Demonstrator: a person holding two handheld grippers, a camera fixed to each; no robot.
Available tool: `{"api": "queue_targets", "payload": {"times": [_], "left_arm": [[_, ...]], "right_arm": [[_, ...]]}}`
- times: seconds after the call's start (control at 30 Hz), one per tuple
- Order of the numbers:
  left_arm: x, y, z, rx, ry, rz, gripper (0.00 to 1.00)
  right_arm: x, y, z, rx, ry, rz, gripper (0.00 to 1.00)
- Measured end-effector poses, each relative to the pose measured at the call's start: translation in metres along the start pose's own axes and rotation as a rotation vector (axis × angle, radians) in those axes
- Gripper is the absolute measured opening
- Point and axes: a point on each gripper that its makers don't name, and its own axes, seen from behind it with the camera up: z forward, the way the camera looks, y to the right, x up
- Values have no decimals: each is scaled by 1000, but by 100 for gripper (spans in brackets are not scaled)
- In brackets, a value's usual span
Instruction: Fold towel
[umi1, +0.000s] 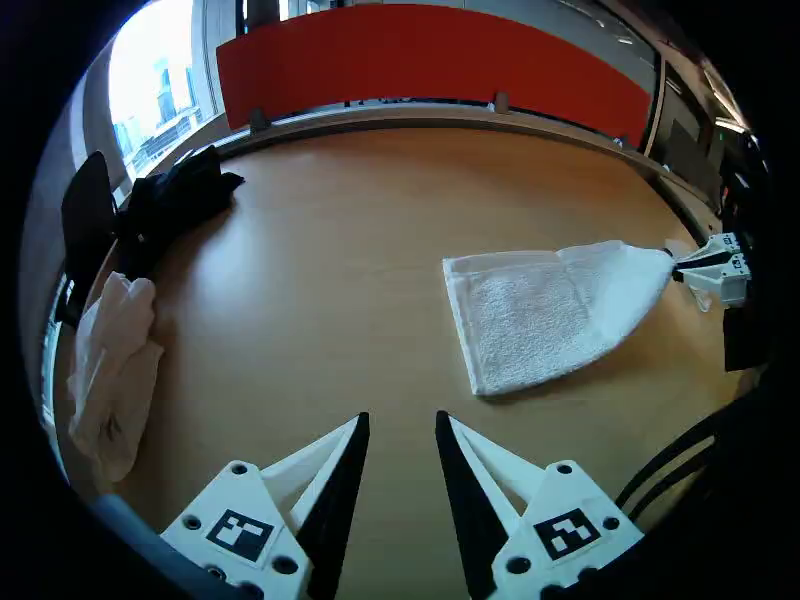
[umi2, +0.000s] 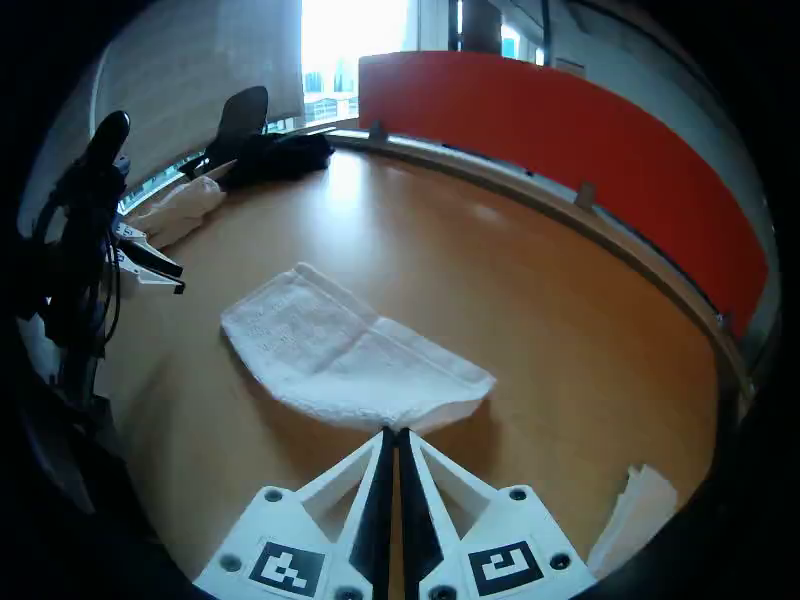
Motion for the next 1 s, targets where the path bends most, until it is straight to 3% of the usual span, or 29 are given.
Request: {"api": "queue_targets", "payload": {"times": [0.37, 1.0], "left_arm": [[5, -1, -1, 3, 8, 5, 48], [12, 2, -1, -1, 21, 14, 48]], "right_arm": [[31, 13, -17, -32, 48, -34, 3], [37, 39, -53, -93, 68, -39, 3]]}}
